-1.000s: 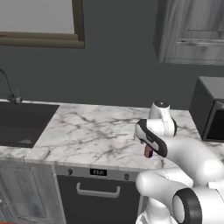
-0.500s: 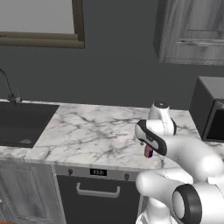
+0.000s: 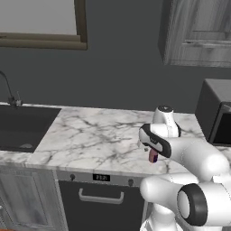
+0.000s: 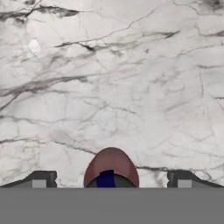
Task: There is a wine glass and glass cup on the dining counter. Place the wine bottle next to the wine glass and the juice bottle next to the glass cup.
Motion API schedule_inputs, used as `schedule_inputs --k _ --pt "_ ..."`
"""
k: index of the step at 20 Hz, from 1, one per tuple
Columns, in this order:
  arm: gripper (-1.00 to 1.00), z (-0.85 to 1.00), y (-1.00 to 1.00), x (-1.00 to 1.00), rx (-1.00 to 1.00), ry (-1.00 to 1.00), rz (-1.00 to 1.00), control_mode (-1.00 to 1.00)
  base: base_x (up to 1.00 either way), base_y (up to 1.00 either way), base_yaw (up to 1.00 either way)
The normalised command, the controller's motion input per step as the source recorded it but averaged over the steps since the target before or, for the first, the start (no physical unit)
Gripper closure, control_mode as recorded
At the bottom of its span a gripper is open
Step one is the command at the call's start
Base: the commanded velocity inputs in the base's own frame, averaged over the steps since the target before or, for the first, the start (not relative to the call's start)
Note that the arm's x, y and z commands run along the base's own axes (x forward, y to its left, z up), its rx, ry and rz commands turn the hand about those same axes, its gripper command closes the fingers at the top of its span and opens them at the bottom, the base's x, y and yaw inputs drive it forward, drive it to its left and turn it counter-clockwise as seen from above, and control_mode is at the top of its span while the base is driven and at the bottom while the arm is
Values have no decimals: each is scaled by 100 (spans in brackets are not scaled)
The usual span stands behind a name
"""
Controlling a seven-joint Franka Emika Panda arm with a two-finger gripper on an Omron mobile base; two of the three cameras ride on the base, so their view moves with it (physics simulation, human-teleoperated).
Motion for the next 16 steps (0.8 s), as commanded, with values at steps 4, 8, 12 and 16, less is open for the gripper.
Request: schedule_inputs --k 4,8,12,16 --pt "-100 -7 0 0 0 2 2 -100 0 0 0" --pt "-100 -6 0 0 0 1 2 -100 0 0 0" --pt "-100 -4 0 0 0 0 3 -100 0 0 0" --pt "100 -3 0 0 0 0 2 -100 0 0 0"
